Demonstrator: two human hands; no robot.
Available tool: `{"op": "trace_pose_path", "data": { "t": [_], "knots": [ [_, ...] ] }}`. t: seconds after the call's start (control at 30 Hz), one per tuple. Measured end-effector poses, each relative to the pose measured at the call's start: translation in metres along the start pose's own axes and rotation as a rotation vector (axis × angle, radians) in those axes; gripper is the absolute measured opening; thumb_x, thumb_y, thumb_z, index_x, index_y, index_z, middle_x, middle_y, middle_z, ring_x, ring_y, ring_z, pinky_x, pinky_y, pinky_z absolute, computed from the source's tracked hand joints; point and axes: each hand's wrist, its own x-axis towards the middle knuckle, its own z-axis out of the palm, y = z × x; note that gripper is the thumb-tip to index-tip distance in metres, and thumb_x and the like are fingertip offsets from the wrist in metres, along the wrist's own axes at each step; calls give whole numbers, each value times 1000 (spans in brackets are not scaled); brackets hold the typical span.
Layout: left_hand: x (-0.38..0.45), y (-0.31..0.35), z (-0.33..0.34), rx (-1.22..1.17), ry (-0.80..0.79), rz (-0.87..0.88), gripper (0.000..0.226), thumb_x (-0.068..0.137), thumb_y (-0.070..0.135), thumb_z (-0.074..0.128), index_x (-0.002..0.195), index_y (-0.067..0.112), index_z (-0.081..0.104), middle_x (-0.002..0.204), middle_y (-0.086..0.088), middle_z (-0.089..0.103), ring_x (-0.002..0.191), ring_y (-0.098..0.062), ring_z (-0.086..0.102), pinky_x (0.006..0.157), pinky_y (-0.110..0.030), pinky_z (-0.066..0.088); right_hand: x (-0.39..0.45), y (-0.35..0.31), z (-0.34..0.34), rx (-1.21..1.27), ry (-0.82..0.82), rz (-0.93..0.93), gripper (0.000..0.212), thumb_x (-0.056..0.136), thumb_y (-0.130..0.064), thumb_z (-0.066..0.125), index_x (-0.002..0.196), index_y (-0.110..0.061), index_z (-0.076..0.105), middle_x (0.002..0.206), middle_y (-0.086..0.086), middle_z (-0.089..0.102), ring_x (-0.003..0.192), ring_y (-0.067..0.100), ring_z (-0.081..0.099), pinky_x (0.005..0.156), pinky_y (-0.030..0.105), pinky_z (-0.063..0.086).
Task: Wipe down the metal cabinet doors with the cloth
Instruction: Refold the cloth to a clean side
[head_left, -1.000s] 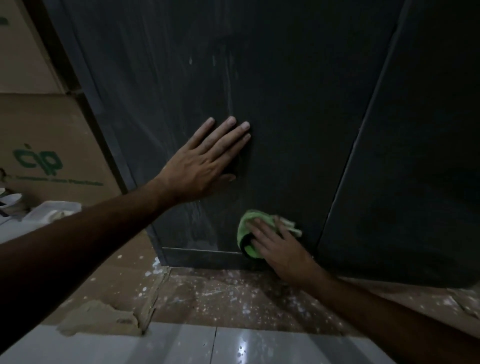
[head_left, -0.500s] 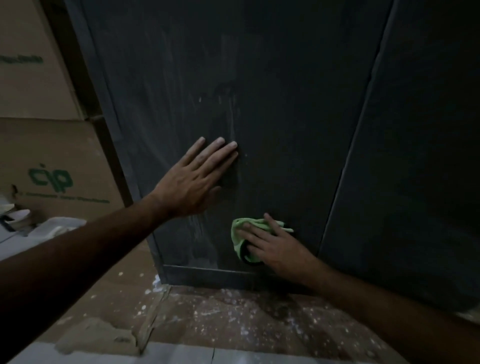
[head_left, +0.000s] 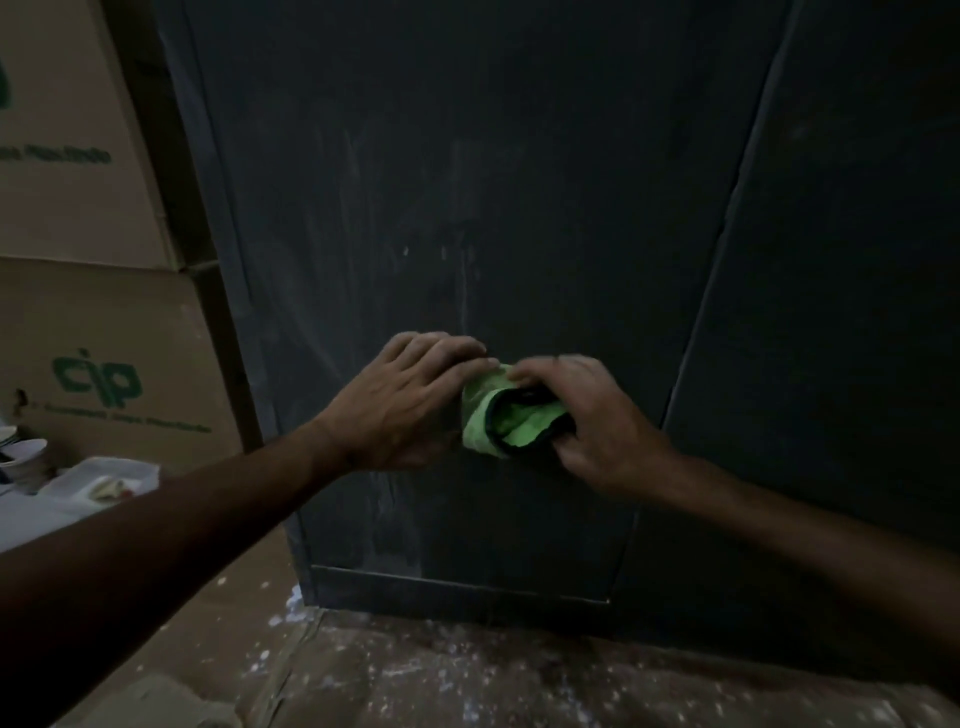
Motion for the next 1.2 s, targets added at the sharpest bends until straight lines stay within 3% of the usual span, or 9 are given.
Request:
{"op": "trace_pose_path", "data": {
  "t": [0.17,0.27,0.4,0.53,0.67,0.8,0.9,1.0,1.2],
  "knots": [
    [17,20,-12,-347,-30,-130,58,90,58,67,133,20,66,135,0,62,123,-19,55,98,-43,46,13,-2,-32,303,31,236,58,78,4,77,129,-17,60,119,-6,66,113,4,64,97,20,51],
    [28,29,-16,-700,-3,-294,34,90,38,63,112,15,74,111,4,74,102,-15,69,86,-48,57,19,4,-43,357,-38,375,35,79,-2,82,108,-18,69,103,-2,73,99,10,71,88,34,59],
    [34,32,-17,-1340,-189,-632,28,95,21,65,122,14,69,113,-6,79,102,-26,77,83,-43,65,19,14,-53,404,-103,498,29,77,-19,90,91,-19,65,89,4,72,84,14,69,81,50,58],
    [47,36,-20,-1629,-275,-950,26,103,16,56,128,12,62,101,-22,78,61,-28,72,44,-28,54,16,2,-52,451,-105,435,30,80,-18,87,95,-18,61,90,7,71,88,28,71,79,55,57],
    [50,25,-30,-1882,-283,-1114,34,107,18,44,127,6,69,118,-26,74,88,-35,78,64,-34,64,4,-16,-39,349,-155,299,29,83,-21,84,106,-24,67,104,-6,65,91,15,69,81,43,59],
    [42,15,-39,-2121,-374,-1059,56,91,29,45,137,2,62,135,-26,67,107,-38,73,86,-47,63,1,-16,-42,323,-180,300,30,82,-30,86,110,-29,74,123,-13,57,108,6,62,91,34,57],
    [40,19,-41,-2064,-391,-937,68,90,50,68,142,7,60,139,-21,65,115,-31,69,91,-43,59,5,-14,-48,406,-185,349,28,82,-30,86,108,-27,78,123,-16,60,113,6,62,96,39,57],
    [45,28,-40,-1852,-268,-944,78,73,30,93,139,10,58,125,-15,71,104,-24,72,79,-36,61,7,-14,-48,422,-199,372,28,79,-31,87,107,-26,80,126,-15,59,117,6,61,96,43,56],
    [46,32,-43,-1882,-95,-973,50,91,-21,54,122,16,65,116,-12,73,101,-27,75,75,-43,67,8,-20,-49,439,-89,386,22,97,-35,66,90,-22,82,122,-16,62,110,7,63,92,36,57]
  ]
}}
